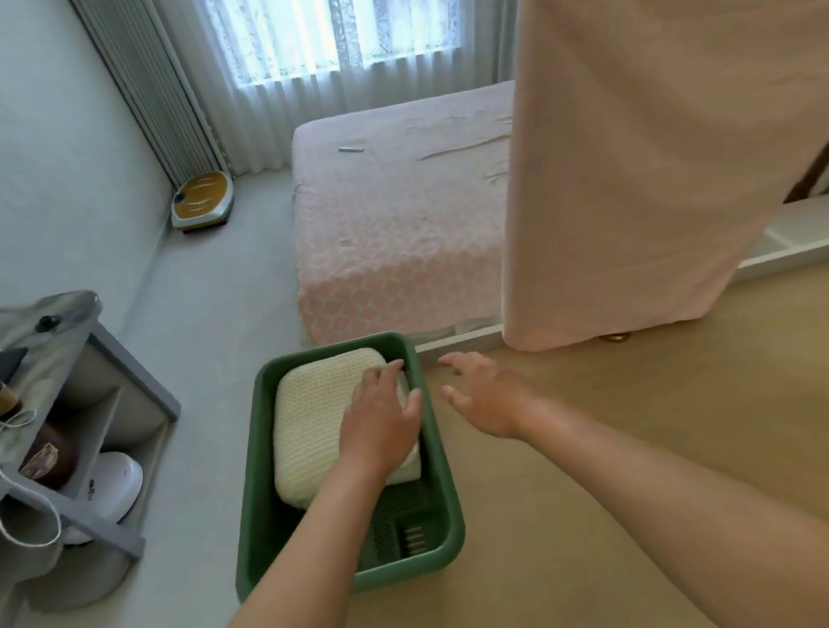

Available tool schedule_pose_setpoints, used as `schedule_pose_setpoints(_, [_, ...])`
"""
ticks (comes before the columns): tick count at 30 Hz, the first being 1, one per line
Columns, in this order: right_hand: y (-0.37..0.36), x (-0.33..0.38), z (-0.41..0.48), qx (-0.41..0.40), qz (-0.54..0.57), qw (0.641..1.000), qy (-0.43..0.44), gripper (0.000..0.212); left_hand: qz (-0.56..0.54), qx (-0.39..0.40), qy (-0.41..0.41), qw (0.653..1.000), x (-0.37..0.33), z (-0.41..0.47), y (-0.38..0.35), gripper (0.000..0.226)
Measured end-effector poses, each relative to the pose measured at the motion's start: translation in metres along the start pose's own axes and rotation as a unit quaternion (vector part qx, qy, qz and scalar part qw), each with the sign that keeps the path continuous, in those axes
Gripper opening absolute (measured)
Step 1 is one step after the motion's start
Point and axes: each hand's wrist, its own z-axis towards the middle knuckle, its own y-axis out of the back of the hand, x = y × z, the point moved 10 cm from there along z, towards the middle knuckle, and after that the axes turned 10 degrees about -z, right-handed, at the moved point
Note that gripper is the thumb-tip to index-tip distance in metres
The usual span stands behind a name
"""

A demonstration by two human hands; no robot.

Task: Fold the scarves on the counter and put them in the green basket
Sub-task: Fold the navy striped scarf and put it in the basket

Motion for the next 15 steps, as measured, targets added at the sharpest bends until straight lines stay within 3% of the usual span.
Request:
schedule_pose_setpoints(5, [0.067, -0.137, -0.068, -0.041, -0.018, 0.997, -0.059, 0.041, -0.003, 0.048, -0.044, 0.998, -0.124, -0.001, -0.092, 0.046])
schedule_pose_setpoints(15, [0.173, -0.449, -0.268, -0.08, 0.046, 0.972, -0.217, 0.036, -0.038, 0.135, -0.136, 0.981, -0.391, -0.032, -0.314, 0.038])
